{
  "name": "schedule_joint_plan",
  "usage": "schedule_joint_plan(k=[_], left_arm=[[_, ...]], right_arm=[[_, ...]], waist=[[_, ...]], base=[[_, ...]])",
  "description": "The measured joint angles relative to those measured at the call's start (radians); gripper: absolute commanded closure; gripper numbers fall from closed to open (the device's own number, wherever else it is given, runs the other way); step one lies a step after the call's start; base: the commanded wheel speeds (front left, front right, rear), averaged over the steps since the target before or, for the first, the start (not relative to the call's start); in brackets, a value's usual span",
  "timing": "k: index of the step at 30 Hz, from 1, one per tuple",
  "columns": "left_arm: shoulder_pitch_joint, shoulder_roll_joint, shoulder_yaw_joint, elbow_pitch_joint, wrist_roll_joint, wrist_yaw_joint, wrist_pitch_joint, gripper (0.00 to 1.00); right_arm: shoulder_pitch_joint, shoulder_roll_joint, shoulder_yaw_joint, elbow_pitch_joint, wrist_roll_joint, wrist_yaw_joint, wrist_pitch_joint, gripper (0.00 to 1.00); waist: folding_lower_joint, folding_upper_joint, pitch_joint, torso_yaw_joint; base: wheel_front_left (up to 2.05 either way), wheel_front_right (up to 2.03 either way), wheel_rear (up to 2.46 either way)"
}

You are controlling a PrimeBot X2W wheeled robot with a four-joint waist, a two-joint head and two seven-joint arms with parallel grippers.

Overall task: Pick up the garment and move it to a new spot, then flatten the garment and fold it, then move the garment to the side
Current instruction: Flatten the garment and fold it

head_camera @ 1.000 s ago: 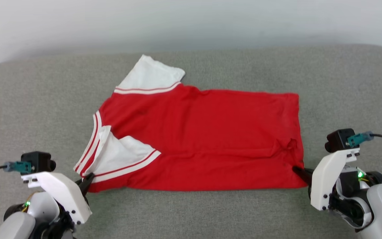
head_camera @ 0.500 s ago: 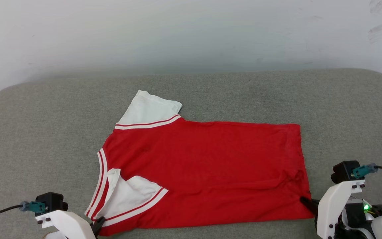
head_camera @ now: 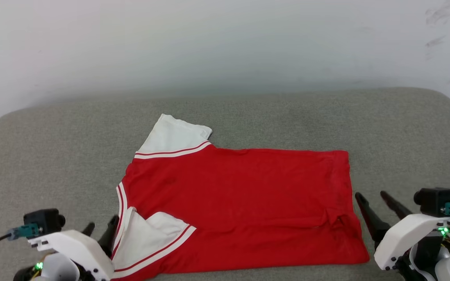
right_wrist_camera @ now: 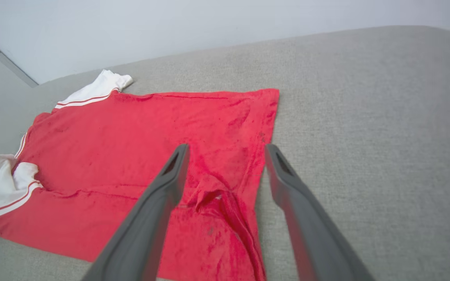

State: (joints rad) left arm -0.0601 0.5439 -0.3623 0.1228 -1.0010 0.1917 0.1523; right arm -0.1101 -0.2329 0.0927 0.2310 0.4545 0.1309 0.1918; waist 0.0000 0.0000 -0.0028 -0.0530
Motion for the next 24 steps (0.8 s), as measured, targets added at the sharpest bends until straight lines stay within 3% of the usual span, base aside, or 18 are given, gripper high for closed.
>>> schedule_joint_plan(k=[5, 12, 19, 24], left_arm=[[-0.059, -0.001, 0.01, -0.027, 0.063, 0.007, -0.081, 0.0], [-0.215, 0.005, 0.033, -0.006, 0.101, 0.0, -0.112, 0.0], [-0.444, 0.055, 0.045, 0.05, 0.114, -0.027, -0.03, 0.0], [-0.617, 0.095, 0.04, 0.12, 0.091, -0.086, 0.091, 0.0]], right_arm=[[0.002, 0.035, -0.035, -0.052, -0.067, 0.0, -0.095, 0.0], [-0.039, 0.066, -0.05, -0.164, -0.12, 0.0, -0.114, 0.0], [-0.116, 0.1, -0.033, -0.26, -0.142, 0.0, -0.124, 0.0], [-0.142, 0.115, -0.033, -0.292, -0.151, 0.0, -0.132, 0.0]], waist=[[0.0, 0.0, -0.007, -0.018], [0.0, 0.0, 0.053, -0.053], [0.0001, 0.0, 0.179, -0.108], [0.0001, 0.0, 0.273, -0.159]], base=[[0.0, 0.0, 0.0], [0.0, 0.0, 0.0], [0.0, 0.0, 0.0], [0.0, 0.0, 0.0]])
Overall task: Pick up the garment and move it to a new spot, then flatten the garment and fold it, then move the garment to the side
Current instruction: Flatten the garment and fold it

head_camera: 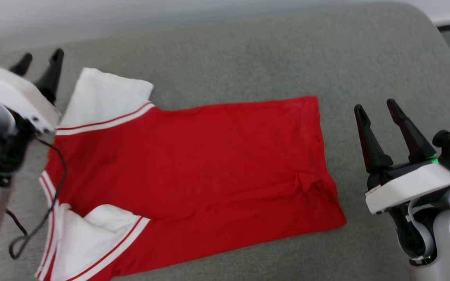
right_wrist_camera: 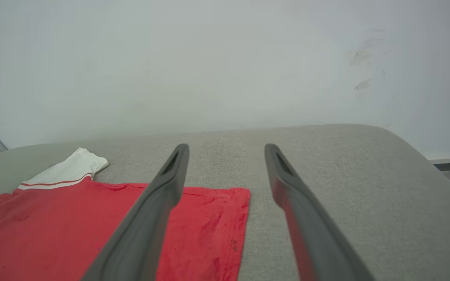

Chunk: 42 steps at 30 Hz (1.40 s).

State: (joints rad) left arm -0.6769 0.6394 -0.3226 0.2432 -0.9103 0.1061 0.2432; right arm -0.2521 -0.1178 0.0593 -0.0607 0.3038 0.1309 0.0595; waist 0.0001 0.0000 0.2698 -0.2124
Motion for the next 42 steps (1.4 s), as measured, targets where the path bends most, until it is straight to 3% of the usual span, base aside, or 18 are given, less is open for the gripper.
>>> schedule_joint_plan(k=[5, 9, 15, 24, 25, 27, 31, 36, 42], left_arm=[[-0.16, 0.058, -0.013, 0.092, -0.028, -0.038, 0.17, 0.0], [-0.258, 0.108, -0.042, 0.151, -0.034, -0.044, 0.328, 0.0], [-0.335, 0.175, -0.067, 0.207, -0.029, -0.014, 0.508, 0.0], [-0.336, 0.209, -0.057, 0.253, -0.071, 0.028, 0.616, 0.0], [-0.336, 0.208, -0.057, 0.251, -0.071, 0.031, 0.616, 0.2], [-0.334, 0.203, -0.055, 0.25, -0.074, 0.036, 0.614, 1.0], [-0.328, 0.183, -0.058, 0.261, -0.075, 0.039, 0.584, 1.0], [-0.327, 0.132, -0.073, 0.282, -0.053, 0.041, 0.521, 1.0], [-0.349, 0.047, -0.104, 0.29, -0.023, -0.003, 0.418, 1.0]], right_arm=[[-0.024, 0.022, 0.012, 0.001, 0.006, 0.0, -0.021, 0.0], [-0.038, 0.033, 0.03, 0.016, 0.02, 0.0, -0.043, 0.0], [-0.056, 0.046, 0.057, 0.039, 0.034, 0.0, -0.069, 0.0], [-0.078, 0.053, 0.075, 0.073, 0.05, 0.0, -0.087, 0.0], [-0.08, 0.054, 0.075, 0.076, 0.054, 0.0, -0.086, 0.0], [-0.087, 0.053, 0.077, 0.081, 0.065, 0.0, -0.085, 0.0], [-0.103, 0.04, 0.087, 0.095, 0.104, 0.0, -0.059, 0.0], [-0.143, -0.024, 0.082, 0.16, 0.188, 0.0, -0.018, 0.0], [-0.257, -0.117, 0.096, 0.323, 0.284, 0.0, 0.125, 0.0]], waist=[[0.0001, 0.0, 0.084, -0.057], [0.0001, 0.0, 0.143, -0.102], [0.0001, 0.0, 0.223, -0.161], [0.0, 0.0, 0.307, -0.214], [0.0, 0.0, 0.309, -0.215], [-0.0001, 0.0, 0.311, -0.213], [0.0, 0.0, 0.305, -0.205], [0.0, 0.0, 0.28, -0.177], [0.0, 0.0, 0.239, -0.111]], base=[[0.0, 0.0, 0.0], [0.0, 0.0, 0.0], [0.0, 0.0, 0.0], [0.0, 0.0, 0.0], [0.0, 0.0, 0.0], [0.0, 0.0, 0.0], [0.0, 0.0, 0.0], [0.0, 0.0, 0.0], [0.0, 0.0, 0.0]])
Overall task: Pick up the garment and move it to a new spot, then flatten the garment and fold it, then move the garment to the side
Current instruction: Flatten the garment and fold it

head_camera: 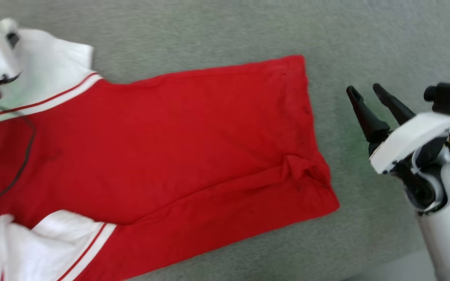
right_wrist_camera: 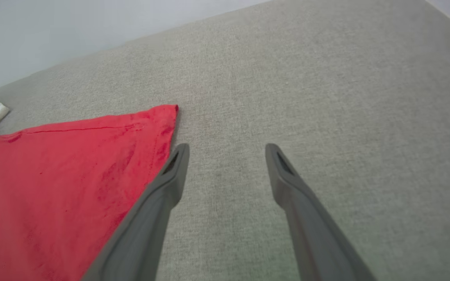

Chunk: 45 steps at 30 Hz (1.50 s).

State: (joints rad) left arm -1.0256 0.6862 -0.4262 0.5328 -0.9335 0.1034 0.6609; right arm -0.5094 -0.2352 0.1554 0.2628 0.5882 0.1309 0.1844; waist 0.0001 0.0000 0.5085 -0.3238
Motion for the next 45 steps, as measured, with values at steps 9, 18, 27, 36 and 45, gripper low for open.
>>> schedule_joint_plan(k=[9, 18, 27, 36, 45], left_arm=[[-0.034, -0.08, -0.035, -0.044, 0.01, -0.063, -0.065, 1.0], [-0.032, -0.112, -0.06, -0.079, 0.012, -0.096, -0.085, 1.0], [-0.017, -0.131, -0.065, -0.057, -0.003, -0.119, -0.108, 1.0], [0.152, -0.121, -0.012, -0.069, -0.057, -0.132, -0.233, 1.0], [0.521, -0.086, 0.017, -0.204, -0.103, -0.089, -0.343, 1.0]], right_arm=[[-0.191, -0.085, 0.096, 0.199, 0.061, 0.0, 0.231, 0.0], [-0.343, -0.109, 0.147, 0.367, 0.064, 0.0, 0.422, 0.0], [-0.422, -0.102, 0.18, 0.444, 0.077, 0.0, 0.565, 1.0], [-0.345, -0.16, 0.201, 0.309, 0.091, 0.0, 0.502, 1.0], [-0.081, -0.188, 0.151, 0.177, 0.105, 0.0, 0.477, 1.0]], waist=[[0.0, 0.0, -0.041, 0.139], [0.0, 0.0, -0.032, 0.226], [0.0, 0.0, -0.034, 0.247], [0.0, 0.0, -0.132, 0.264], [-0.0002, 0.0, -0.273, 0.273]], base=[[0.0, 0.0, 0.0], [0.0, 0.0, 0.0], [0.0, 0.0, 0.0], [0.0, 0.0, 0.0], [0.0, 0.0, 0.0]])
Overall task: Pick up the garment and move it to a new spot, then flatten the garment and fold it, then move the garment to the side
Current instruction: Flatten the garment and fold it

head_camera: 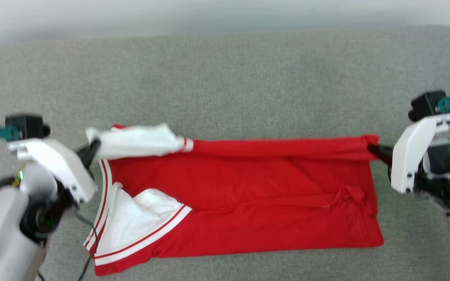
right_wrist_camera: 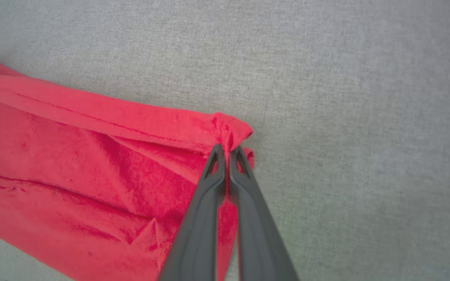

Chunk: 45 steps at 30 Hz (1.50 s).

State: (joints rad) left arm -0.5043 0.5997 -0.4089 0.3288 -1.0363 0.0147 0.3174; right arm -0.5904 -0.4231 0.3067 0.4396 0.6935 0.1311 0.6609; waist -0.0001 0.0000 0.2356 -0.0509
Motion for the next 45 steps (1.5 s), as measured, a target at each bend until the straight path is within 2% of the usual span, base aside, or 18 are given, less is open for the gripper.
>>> schedule_joint_plan(k=[7, 12, 13, 14, 15, 16, 17, 19, 24, 28, 32, 37, 45], left_arm=[[0.253, 0.0, 0.023, -0.12, -0.054, 0.068, -0.05, 1.0], [0.378, -0.028, 0.025, -0.151, -0.104, 0.099, -0.057, 1.0], [0.395, -0.037, 0.026, -0.151, -0.115, 0.101, -0.057, 1.0], [0.411, -0.042, 0.021, -0.15, -0.119, 0.105, -0.056, 1.0], [0.422, -0.048, 0.016, -0.146, -0.122, 0.106, -0.053, 0.69], [0.429, -0.054, 0.012, -0.141, -0.124, 0.104, -0.053, 0.04], [0.431, -0.062, 0.012, -0.134, -0.125, 0.104, -0.064, 0.0], [0.433, -0.072, 0.005, -0.123, -0.114, 0.094, -0.084, 0.0], [0.424, -0.099, 0.014, -0.116, -0.039, 0.095, -0.226, 0.0], [0.418, -0.114, 0.018, -0.146, 0.022, 0.105, -0.329, 0.0], [0.416, -0.12, 0.014, -0.191, 0.096, 0.135, -0.419, 0.0], [0.395, -0.115, 0.004, -0.242, 0.209, 0.17, -0.522, 0.0], [0.395, -0.119, -0.001, -0.349, 0.369, 0.227, -0.573, 0.0]], right_arm=[[0.18, 0.013, -0.061, -0.05, -0.009, 0.0, -0.007, 1.0], [0.284, 0.049, -0.106, -0.052, -0.024, 0.0, -0.04, 1.0], [0.301, 0.059, -0.111, -0.049, -0.028, 0.0, -0.048, 0.91], [0.316, 0.066, -0.113, -0.047, -0.039, 0.0, -0.066, 0.61], [0.329, 0.072, -0.118, -0.045, -0.046, 0.0, -0.09, 0.0], [0.337, 0.077, -0.119, -0.042, -0.047, 0.0, -0.107, 0.0], [0.345, 0.08, -0.12, -0.042, -0.058, 0.0, -0.137, 0.0], [0.354, 0.089, -0.133, -0.046, -0.072, 0.0, -0.218, 0.0], [0.387, 0.113, -0.154, -0.086, -0.101, 0.0, -0.375, 0.0], [0.411, 0.12, -0.19, -0.141, -0.105, 0.0, -0.41, 0.0], [0.444, 0.112, -0.258, -0.168, -0.112, 0.0, -0.344, 0.0], [0.457, 0.087, -0.342, -0.186, -0.121, 0.0, -0.206, 0.0], [0.474, 0.081, -0.43, -0.226, -0.162, 0.0, 0.012, 0.0]], waist=[[0.0, 0.0, -0.072, 0.007], [-0.0001, 0.0, -0.093, 0.01], [-0.0001, 0.0, -0.095, 0.009], [-0.0001, 0.0, -0.097, 0.007], [-0.0001, 0.0, -0.098, 0.007], [0.0, 0.0, -0.099, 0.007], [-0.0001, 0.0, -0.1, 0.006], [0.0, 0.0, -0.102, 0.005], [0.0, 0.0, -0.129, 0.007], [-0.0001, 0.0, -0.162, 0.004], [0.0, 0.0, -0.194, -0.001], [0.0, 0.0, -0.213, 0.0], [0.0, 0.0, -0.199, 0.037]], base=[[0.0, 0.0, 0.0], [0.0, 0.0, 0.0], [0.0, 0.0, 0.0], [0.0, 0.0, 0.0], [0.0, 0.0, 0.0], [0.0, 0.0, 0.0], [0.0, 0.0, 0.0], [0.0, 0.0, 0.0], [0.0, 0.0, 0.0], [0.0, 0.0, 0.0], [0.0, 0.0, 0.0], [0.0, 0.0, 0.0], [0.0, 0.0, 0.0]])
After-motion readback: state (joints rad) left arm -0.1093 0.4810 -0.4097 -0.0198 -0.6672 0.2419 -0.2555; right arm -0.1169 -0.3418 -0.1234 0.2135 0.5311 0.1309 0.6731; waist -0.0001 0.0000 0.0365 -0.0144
